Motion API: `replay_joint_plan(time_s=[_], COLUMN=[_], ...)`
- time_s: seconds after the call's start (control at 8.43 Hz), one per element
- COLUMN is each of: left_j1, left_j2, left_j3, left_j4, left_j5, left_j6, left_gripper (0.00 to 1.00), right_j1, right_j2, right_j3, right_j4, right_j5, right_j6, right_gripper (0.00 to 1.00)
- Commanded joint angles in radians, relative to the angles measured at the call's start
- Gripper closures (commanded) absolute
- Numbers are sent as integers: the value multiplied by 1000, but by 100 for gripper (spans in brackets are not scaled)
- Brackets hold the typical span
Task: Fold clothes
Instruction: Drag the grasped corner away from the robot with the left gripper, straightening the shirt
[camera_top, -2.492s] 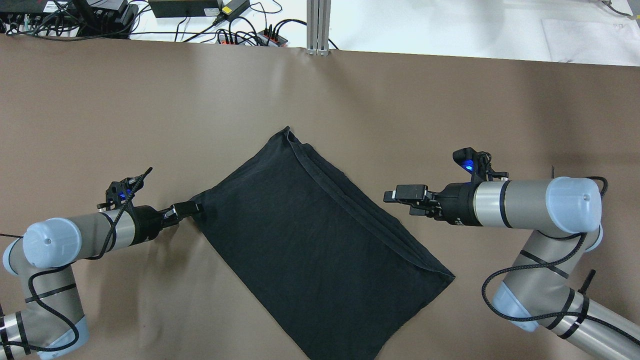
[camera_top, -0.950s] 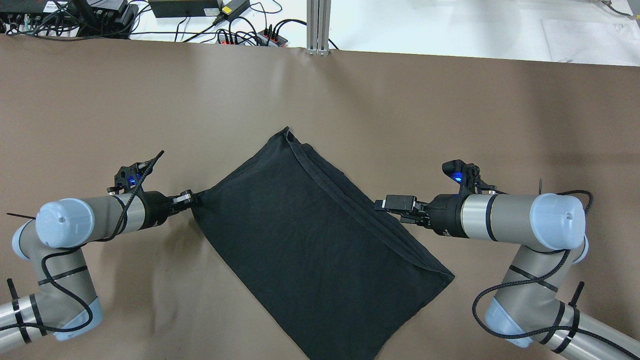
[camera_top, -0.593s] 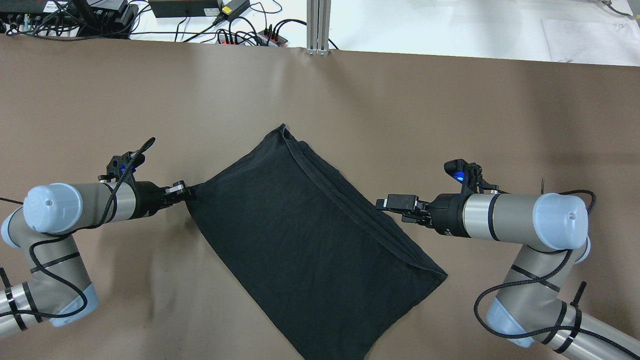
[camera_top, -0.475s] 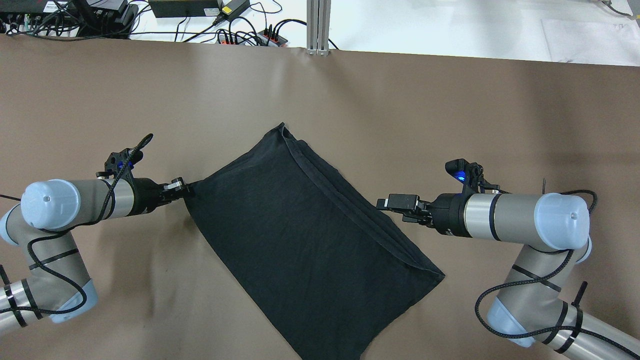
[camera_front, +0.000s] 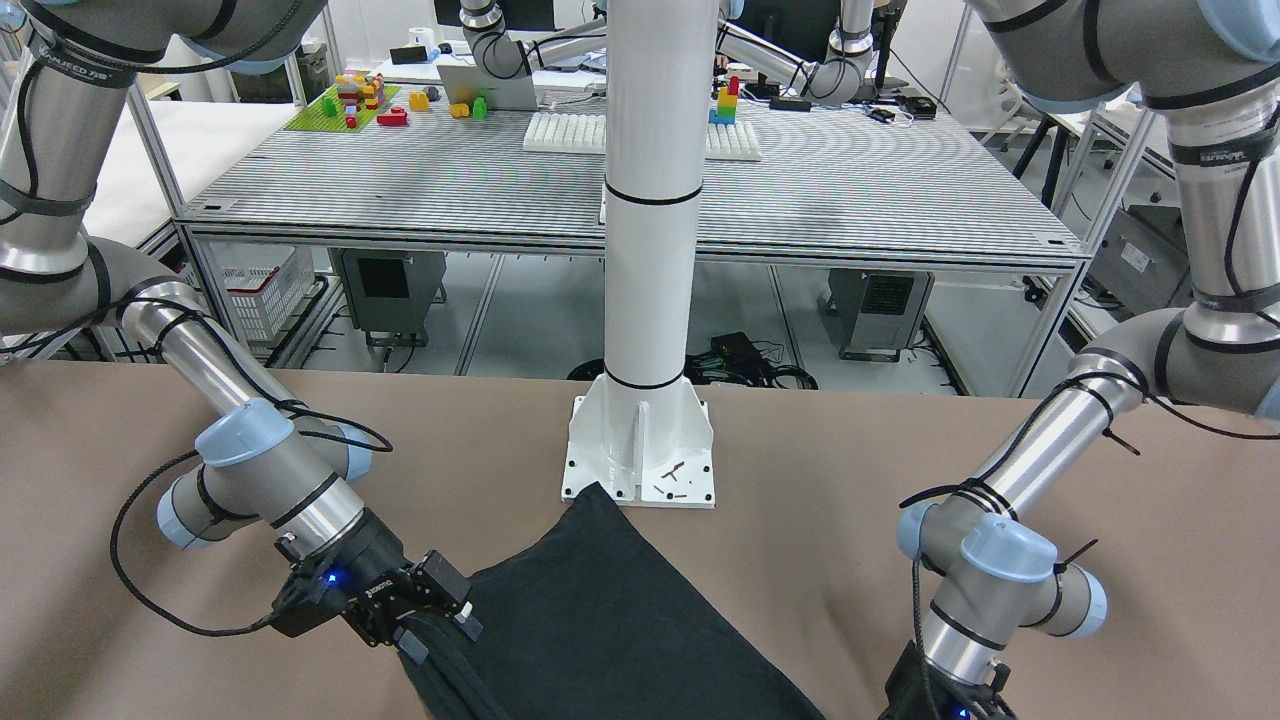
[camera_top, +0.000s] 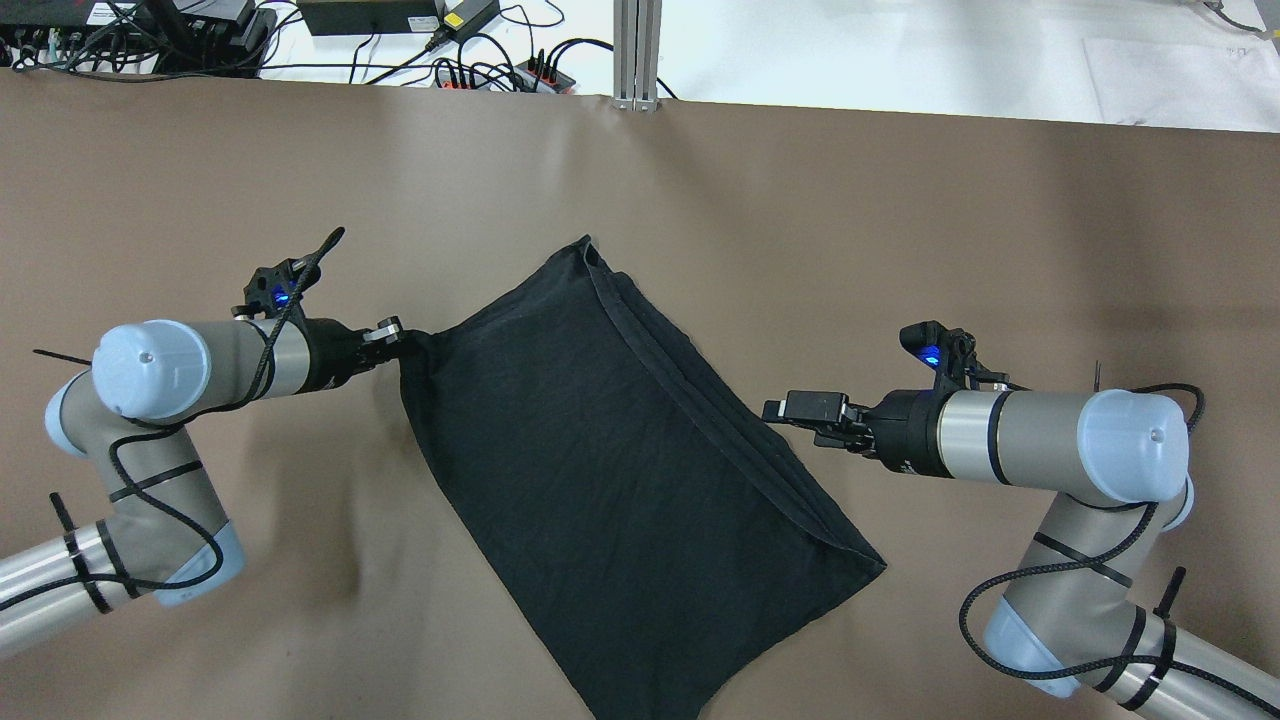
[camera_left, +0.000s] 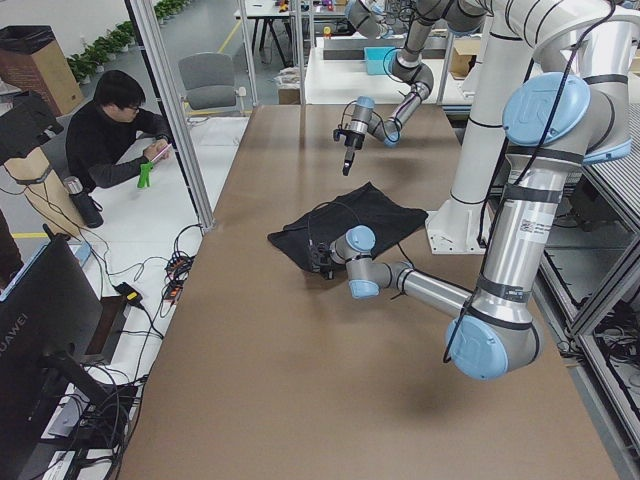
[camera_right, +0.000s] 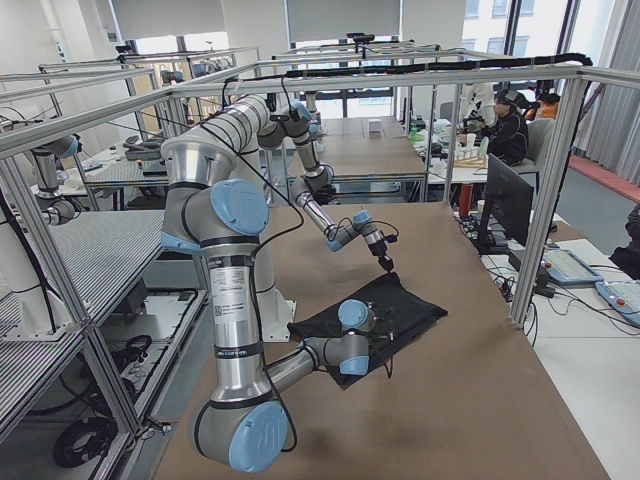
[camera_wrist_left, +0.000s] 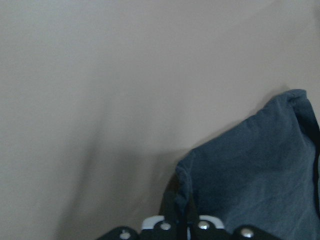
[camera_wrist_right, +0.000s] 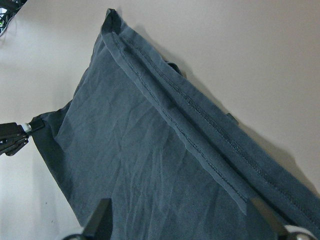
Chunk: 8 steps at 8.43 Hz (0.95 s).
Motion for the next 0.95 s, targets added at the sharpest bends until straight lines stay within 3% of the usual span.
replay_joint_plan(time_s=[0.0, 0.83], left_j1=[-39, -136], left_j2=[-166, -542], left_j3=[136, 592], left_j4=[25, 22], left_j5=[21, 12], left_j6=[33, 177], left_gripper=[100, 100], right_j1=[1, 8], right_j2=[-32, -63], right_j3=[13, 36], right_j4=[1, -10], right_j5=[-2, -2], right_j6=[1, 0], right_gripper=[6, 6])
